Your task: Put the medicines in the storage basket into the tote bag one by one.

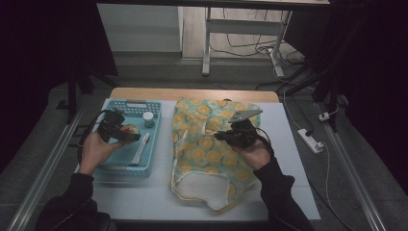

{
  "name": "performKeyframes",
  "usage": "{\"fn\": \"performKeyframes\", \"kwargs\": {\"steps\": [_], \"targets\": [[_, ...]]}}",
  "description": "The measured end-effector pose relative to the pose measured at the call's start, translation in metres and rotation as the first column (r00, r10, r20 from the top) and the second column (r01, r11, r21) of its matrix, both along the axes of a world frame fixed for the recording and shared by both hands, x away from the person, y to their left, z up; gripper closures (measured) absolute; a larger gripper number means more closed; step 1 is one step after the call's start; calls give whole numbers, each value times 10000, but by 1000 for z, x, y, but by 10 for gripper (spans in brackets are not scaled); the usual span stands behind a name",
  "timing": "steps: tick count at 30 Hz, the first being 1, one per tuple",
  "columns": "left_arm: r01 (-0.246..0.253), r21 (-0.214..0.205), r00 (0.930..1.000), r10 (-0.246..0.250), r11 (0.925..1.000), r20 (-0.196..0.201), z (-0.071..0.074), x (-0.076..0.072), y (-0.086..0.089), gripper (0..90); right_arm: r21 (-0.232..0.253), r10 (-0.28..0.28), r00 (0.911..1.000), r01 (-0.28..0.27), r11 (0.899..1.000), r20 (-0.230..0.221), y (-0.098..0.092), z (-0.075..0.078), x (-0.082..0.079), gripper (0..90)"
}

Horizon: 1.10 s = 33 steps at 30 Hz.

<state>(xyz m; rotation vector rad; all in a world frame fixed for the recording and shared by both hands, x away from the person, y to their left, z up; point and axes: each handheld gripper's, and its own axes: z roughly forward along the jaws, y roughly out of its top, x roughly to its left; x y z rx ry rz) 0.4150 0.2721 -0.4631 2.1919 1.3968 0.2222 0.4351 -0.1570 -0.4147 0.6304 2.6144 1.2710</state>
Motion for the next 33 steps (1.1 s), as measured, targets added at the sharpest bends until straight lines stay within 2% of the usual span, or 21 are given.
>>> {"fn": "performKeyframes", "kwargs": {"steps": [9,18,27,33], "targets": [[543,-310,9977,-529,9980,425,10,-13,-10,198,-44,35,10000,-35,10000,13,1,0,-1,900],[1020,-416,9924,-988,9939,739,18,-27,-23,198,-44,62,10000,-61,10000,67,1,0,-1,900],[1713,-594,9799,-1638,9834,1140,26,-39,-43,198,-33,48,10000,-48,10000,62,2,0,-1,900],[2334,-748,9669,-2232,9695,1240,30,-48,-61,198,-49,45,10000,-44,10000,59,3,-1,-1,900]]}}
